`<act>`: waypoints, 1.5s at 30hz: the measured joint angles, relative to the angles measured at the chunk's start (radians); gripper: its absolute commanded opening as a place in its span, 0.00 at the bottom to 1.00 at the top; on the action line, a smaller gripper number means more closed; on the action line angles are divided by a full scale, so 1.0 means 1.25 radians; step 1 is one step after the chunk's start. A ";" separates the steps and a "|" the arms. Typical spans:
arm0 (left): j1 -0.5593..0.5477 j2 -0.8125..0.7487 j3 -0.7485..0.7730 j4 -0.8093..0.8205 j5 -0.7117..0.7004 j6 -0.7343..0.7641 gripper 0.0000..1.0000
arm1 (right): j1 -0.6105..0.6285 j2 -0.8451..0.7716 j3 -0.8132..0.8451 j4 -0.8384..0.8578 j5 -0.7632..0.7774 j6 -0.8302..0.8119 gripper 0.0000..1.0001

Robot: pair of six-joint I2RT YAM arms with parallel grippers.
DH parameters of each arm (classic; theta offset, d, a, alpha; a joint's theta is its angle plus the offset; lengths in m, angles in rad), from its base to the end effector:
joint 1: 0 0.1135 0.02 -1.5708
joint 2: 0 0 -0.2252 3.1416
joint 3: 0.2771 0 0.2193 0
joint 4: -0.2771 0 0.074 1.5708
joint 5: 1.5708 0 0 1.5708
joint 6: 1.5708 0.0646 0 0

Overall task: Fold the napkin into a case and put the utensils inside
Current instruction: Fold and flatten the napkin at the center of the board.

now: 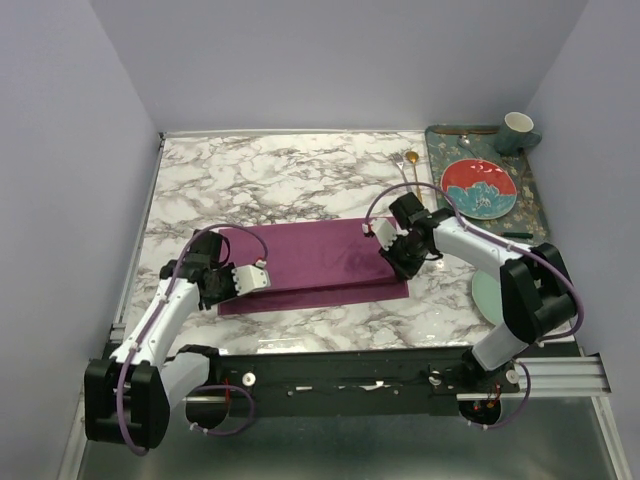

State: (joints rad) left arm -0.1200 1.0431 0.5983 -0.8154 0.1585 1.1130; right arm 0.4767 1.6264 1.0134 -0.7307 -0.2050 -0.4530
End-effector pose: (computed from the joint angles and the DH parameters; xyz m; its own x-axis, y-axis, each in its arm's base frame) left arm 0.1625 -0.0299 0.1403 -0.2688 0.9246 -0.2699 0.9214 0.3285 0.2077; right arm 0.2343 0.1358 0.1323 -0.5640 -0.7735 -0.2892 -0.8194 0.5676 0.0798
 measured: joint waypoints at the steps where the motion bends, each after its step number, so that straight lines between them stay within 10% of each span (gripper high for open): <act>1: 0.000 -0.013 0.005 -0.007 0.000 0.002 0.00 | 0.000 -0.011 0.001 -0.006 0.000 0.000 0.01; 23: -0.062 -0.104 -0.026 -0.084 -0.001 0.044 0.00 | 0.002 -0.019 0.008 -0.023 0.009 -0.003 0.04; 34: -0.064 -0.123 -0.036 -0.091 -0.010 0.036 0.53 | 0.002 -0.016 0.009 -0.041 0.001 -0.009 0.59; 40: -0.064 -0.136 0.039 -0.099 0.019 -0.016 0.61 | 0.002 -0.073 0.077 -0.108 -0.030 -0.011 0.55; 45: -0.064 -0.049 0.078 -0.058 0.030 -0.085 0.48 | 0.002 -0.031 0.151 -0.105 -0.041 -0.001 0.47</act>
State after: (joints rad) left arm -0.2005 0.9817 0.6956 -0.8875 0.1959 1.0069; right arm 0.4789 1.5875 1.2026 -0.8616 -0.2562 -0.4541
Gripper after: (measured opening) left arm 0.575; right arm 0.517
